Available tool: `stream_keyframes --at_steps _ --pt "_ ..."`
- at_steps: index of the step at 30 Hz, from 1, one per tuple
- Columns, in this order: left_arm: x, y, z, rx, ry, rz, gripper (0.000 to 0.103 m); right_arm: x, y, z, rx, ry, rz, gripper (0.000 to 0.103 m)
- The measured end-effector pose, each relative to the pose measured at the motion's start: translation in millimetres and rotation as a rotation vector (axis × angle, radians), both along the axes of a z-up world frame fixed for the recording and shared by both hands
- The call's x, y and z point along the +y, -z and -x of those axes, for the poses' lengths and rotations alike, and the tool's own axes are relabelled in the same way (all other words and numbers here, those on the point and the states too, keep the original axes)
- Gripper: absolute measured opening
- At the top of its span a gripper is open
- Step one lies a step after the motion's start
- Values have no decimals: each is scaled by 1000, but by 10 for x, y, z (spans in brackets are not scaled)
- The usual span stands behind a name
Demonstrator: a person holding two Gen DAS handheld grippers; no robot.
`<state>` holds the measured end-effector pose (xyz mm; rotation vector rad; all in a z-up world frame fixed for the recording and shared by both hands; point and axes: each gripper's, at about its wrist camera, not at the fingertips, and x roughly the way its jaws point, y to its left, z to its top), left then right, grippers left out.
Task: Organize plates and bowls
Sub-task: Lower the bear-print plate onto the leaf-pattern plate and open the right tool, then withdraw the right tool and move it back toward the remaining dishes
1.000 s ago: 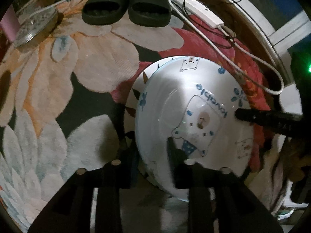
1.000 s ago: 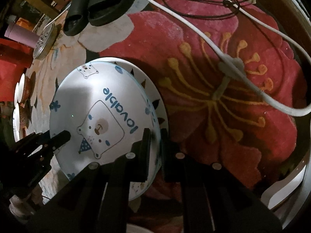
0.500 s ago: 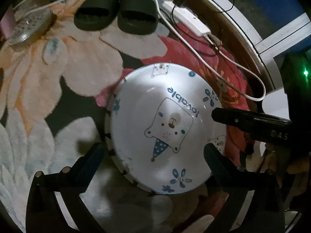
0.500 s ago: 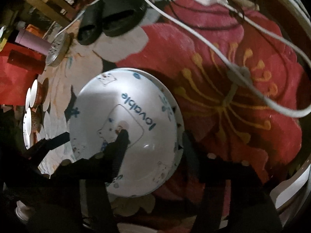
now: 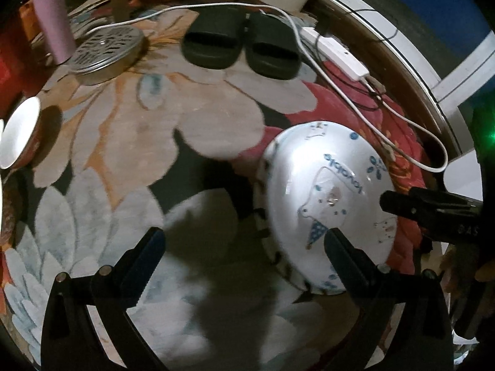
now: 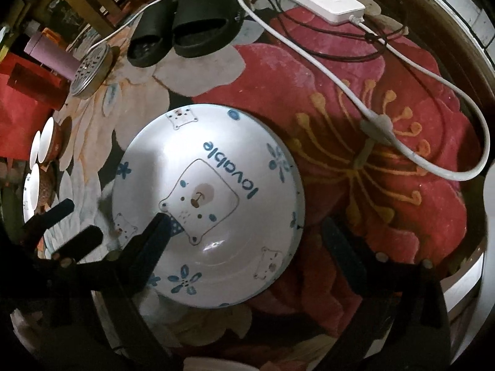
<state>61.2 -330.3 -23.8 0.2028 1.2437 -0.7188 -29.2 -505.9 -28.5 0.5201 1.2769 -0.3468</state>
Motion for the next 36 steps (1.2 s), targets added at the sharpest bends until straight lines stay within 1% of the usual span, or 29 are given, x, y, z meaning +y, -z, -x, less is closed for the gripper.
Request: stream_keyframes --at_steps 18,36 --pt "603 2 -125 -15 -85 -29 103 497 33 -240 1 -85 -13 99" --pt "1232 16 -229 -20 -183 -51 102 958 30 -457 2 -158 -2 99"
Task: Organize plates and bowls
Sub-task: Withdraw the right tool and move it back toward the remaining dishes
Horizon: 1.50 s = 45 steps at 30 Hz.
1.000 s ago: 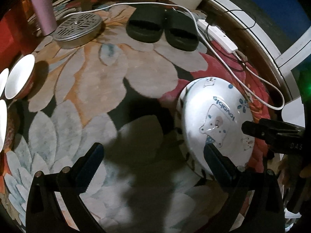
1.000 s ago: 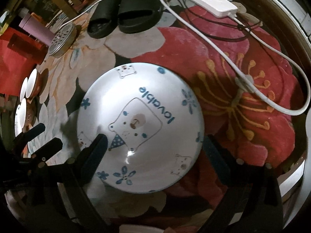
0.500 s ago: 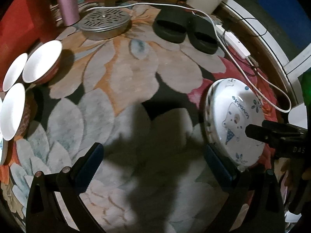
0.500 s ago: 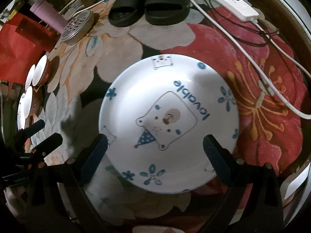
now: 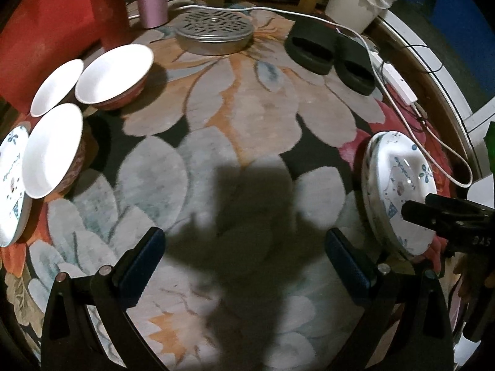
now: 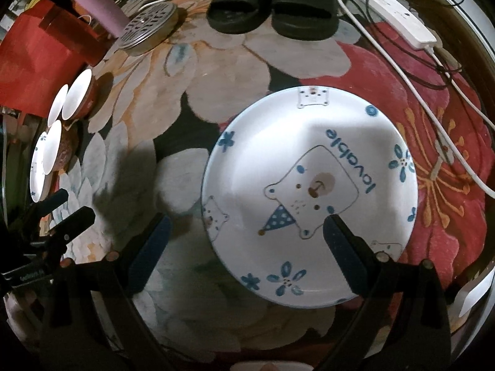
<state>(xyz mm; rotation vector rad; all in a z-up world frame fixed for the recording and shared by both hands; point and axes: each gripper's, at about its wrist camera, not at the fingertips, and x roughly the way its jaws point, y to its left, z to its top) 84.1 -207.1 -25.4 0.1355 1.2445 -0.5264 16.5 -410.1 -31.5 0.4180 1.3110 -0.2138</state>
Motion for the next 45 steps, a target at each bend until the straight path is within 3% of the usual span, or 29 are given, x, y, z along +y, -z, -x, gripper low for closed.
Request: stream_keyframes --at_steps 22,38,45 --pt "646 54 -128 -1 -113 -32 102 465 4 -248 4 -110 6 100" --pt "1285 140 -209 5 -214 -49 102 1038 17 -545 4 -246 10 100" --pt "1748 105 -297 -5 -297 -42 102 1483 67 -760 27 -366 -27 100"
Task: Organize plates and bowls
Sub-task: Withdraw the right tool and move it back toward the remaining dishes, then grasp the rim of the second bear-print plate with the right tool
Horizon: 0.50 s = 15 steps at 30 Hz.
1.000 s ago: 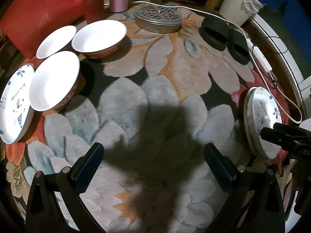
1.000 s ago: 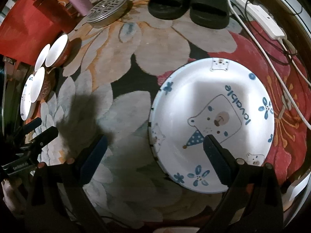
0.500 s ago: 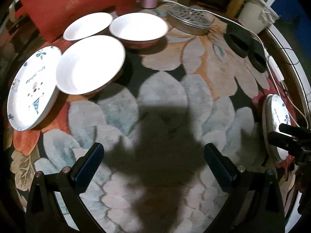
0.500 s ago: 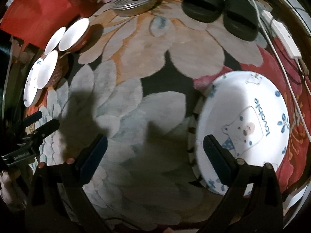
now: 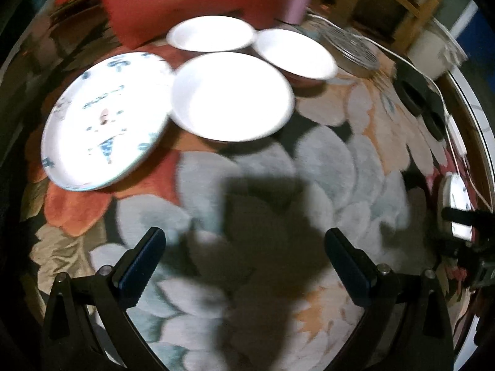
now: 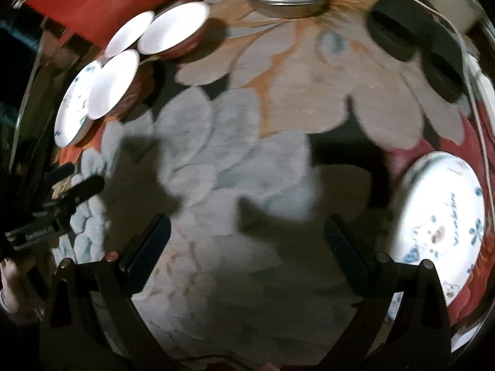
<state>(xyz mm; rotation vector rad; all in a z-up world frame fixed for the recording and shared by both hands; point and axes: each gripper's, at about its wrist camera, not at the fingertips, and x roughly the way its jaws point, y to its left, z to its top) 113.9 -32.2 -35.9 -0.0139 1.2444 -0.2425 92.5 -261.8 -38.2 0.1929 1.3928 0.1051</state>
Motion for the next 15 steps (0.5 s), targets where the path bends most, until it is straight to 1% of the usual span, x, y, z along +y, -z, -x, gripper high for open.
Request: stream_keyframes --at_steps 4,6,11,15 --pt "432 3 -94 0 -91 11 102 304 17 -157 27 -86 -45 100" --pt "678 16 -139 1 -145 10 102 453 -16 -251 24 -115 -52 100" --pt "1227 25 -218 1 -252 18 102 921 -211 -578 -33 -190 -104 99" --pt "1647 8 -315 -10 -326 32 102 1407 -325 -941 -72 -270 -143 98"
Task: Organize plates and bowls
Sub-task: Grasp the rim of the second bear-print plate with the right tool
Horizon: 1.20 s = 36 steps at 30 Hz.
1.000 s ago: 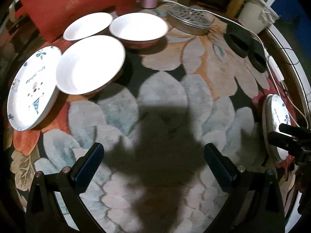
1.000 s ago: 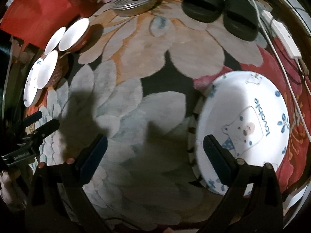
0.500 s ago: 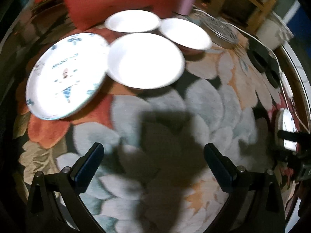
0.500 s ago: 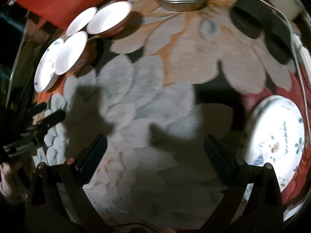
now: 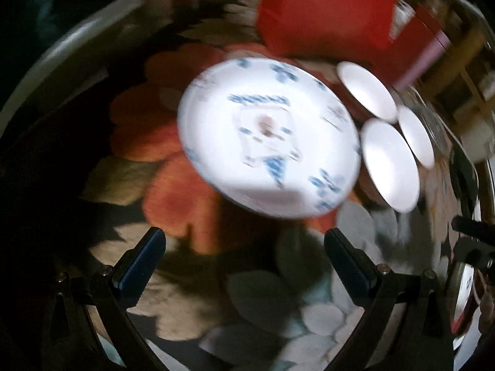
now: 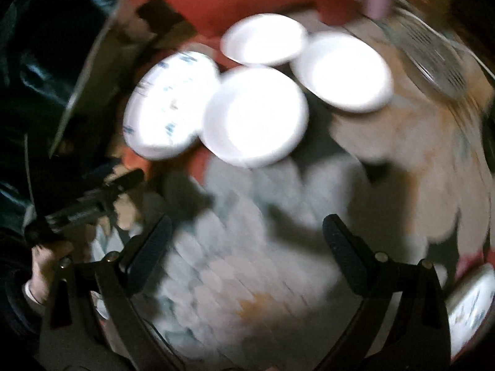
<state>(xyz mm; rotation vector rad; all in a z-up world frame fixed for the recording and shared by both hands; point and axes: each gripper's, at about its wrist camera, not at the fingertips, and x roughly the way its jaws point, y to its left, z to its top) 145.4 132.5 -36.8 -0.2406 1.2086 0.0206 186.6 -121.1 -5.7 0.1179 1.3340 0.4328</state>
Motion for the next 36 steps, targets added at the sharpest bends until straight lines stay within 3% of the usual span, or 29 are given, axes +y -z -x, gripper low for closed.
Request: stream_keyframes --at_steps 8,14,18,23,25,26,28,30,31,32,33,36 --pt "479 82 -170 21 -61 40 102 631 115 -817 23 -31 -81 79" --pt "629 223 -239 48 -71 73 99 861 328 -1207 40 -53 -22 60" --pt "647 290 -304 55 -73 85 97 940 421 -1318 45 -73 3 53" --pt "551 385 -421 69 -43 84 84 1014 512 -1428 26 -78 49 51" --pt "499 418 -463 72 -38 81 81 1038 564 -1451 41 -77 90 43" --pt "468 439 -483 73 -35 84 73 1052 584 -1448 42 -84 111 42" --pt "425 436 -517 66 -30 53 67 1109 640 -1426 46 -118 156 40" --pt "393 426 -565 58 -24 39 58 1150 709 -1415 54 -134 193 32" --pt "387 417 -589 54 -24 36 48 1156 724 -1416 52 -134 202 31" --pt "383 403 -621 45 -16 62 31 1163 728 -1410 46 -131 210 27" --pt "373 397 -660 43 -8 77 24 1168 737 -1408 35 -131 227 22" --pt "335 376 -682 53 7 42 25 1130 735 -1378 13 -138 252 11"
